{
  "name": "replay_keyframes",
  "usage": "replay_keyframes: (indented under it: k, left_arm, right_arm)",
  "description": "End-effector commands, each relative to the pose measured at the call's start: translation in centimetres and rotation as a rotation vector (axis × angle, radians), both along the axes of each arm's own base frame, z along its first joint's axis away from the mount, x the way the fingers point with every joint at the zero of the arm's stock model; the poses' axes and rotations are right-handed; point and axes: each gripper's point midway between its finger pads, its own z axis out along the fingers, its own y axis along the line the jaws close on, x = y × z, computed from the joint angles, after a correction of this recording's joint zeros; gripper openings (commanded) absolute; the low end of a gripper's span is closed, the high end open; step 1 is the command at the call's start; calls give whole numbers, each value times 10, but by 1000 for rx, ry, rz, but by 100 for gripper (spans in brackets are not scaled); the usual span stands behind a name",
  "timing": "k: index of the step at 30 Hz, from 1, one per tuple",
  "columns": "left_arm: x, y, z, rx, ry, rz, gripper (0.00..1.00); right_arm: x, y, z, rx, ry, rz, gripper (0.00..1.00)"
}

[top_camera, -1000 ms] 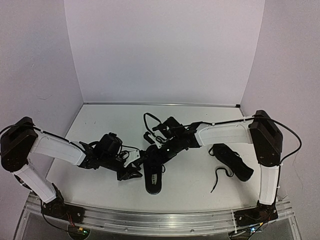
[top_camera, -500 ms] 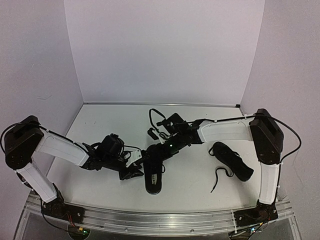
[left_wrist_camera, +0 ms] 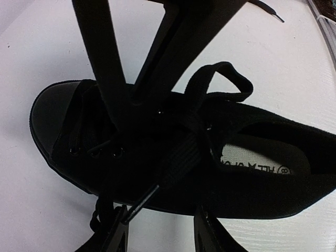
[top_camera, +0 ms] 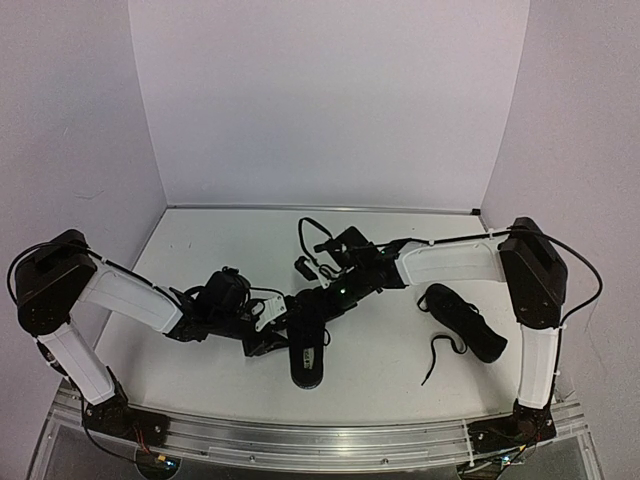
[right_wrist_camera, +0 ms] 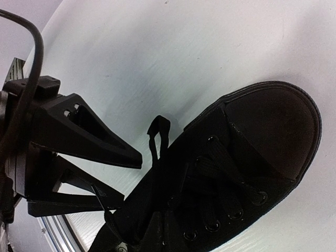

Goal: Tie the shoes

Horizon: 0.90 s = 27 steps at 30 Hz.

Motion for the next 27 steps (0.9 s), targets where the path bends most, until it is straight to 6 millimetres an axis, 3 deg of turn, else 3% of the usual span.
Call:
replay_keyframes:
  k: [1, 11, 16, 24, 27]
  left_arm:
    - [12, -15, 38, -99, -70, 10, 44]
    - [9, -23, 57, -147, -91, 2, 46]
    - [1, -28, 63, -165, -85, -33, 41]
    - [1, -32, 67, -179, -86, -36, 41]
    - [1, -34, 70, -187, -89, -39, 35]
  right_arm:
    - [0, 2, 12, 30, -19, 5, 2]
    - [0, 2, 10, 33, -17, 9, 2]
    - [-1, 2, 8, 31, -14, 10, 2]
    - [1, 1, 8, 33, -15, 5, 2]
    - [1, 1, 8, 34, -14, 5, 1]
